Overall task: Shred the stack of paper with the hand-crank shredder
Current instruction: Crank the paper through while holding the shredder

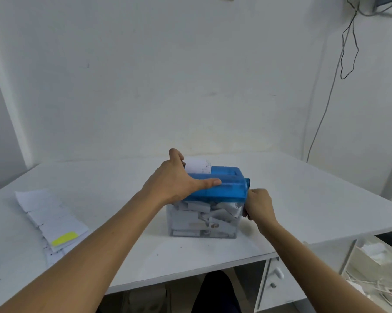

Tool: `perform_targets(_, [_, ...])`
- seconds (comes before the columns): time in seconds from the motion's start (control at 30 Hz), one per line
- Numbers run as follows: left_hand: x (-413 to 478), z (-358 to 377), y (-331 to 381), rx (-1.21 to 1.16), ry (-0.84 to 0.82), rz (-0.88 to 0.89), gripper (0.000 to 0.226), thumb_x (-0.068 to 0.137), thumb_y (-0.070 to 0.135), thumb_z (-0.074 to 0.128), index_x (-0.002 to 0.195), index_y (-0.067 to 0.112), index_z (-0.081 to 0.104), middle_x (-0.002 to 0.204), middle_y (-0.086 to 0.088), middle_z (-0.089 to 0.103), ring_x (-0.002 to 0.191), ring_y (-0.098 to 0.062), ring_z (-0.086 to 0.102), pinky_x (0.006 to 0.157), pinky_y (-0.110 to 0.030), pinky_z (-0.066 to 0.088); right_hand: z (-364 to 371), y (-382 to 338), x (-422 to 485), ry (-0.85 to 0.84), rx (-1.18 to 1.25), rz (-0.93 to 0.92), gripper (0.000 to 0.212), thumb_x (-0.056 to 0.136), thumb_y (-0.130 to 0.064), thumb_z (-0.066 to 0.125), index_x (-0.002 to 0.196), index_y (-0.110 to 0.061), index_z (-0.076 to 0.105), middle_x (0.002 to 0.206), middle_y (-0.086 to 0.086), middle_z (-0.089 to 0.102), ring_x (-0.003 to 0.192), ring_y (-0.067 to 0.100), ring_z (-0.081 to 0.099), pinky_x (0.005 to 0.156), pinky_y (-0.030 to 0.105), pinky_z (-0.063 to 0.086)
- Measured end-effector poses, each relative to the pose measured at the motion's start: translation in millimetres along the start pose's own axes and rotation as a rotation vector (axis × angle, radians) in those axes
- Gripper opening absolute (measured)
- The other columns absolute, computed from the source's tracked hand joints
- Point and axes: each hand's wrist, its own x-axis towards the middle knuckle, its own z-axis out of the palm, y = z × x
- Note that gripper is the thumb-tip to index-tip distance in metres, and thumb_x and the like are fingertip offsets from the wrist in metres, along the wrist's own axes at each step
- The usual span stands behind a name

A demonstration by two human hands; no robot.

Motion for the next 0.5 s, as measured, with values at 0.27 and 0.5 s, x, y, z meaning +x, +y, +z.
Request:
perform_targets(0.27, [7.8, -1.5, -2.1, 0.022, -0.059, -0.004, 0.106, 0.046, 0.094, 0.063, 0.121, 0.024, 0.036, 0.099, 0.01, 0.052, 0.086, -0.009, 0.055, 0.069, -0.033, 0.051, -55.1, -20.5, -64.3, -0.209, -0.17, -0.151, 0.041, 0.105, -0.035, 0.046, 0.087, -0.006, 0.068, 0.059, 0.006, 0.064, 0.051, 0.017, 0.065, 0.053, 0.025, 0.05])
perform_targets(0.5, [12.8, -1.1, -6.0, -0.078, -0.101, 0.069, 0.102, 0.036, 0.098, 0.061, 0.113, 0.03, 0.056, 0.111, 0.012, 0.062, 0.096, -0.01, 0.061, 0.078, -0.031, 0.055, -89.1, -61.4, -59.8, -0.329, -0.003, -0.401, 0.043, 0.09, -0.039, 0.064, 0.086, 0.004, 0.063, 0.06, 0.002, 0.056, 0.055, 0.017, 0.054, 0.051, 0.028, 0.048])
